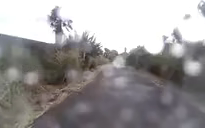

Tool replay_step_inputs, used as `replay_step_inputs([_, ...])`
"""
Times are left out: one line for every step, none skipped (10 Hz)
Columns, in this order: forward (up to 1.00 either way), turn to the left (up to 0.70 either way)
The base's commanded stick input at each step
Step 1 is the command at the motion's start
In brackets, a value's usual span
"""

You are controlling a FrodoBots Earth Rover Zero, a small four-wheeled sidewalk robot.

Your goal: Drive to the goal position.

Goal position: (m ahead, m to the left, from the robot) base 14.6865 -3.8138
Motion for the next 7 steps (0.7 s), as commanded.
replay_step_inputs([1.00, 0.00])
replay_step_inputs([1.00, 0.00])
replay_step_inputs([1.00, -0.31])
replay_step_inputs([1.00, -0.35])
replay_step_inputs([1.00, -0.38])
replay_step_inputs([1.00, -0.40])
replay_step_inputs([1.00, -0.40])
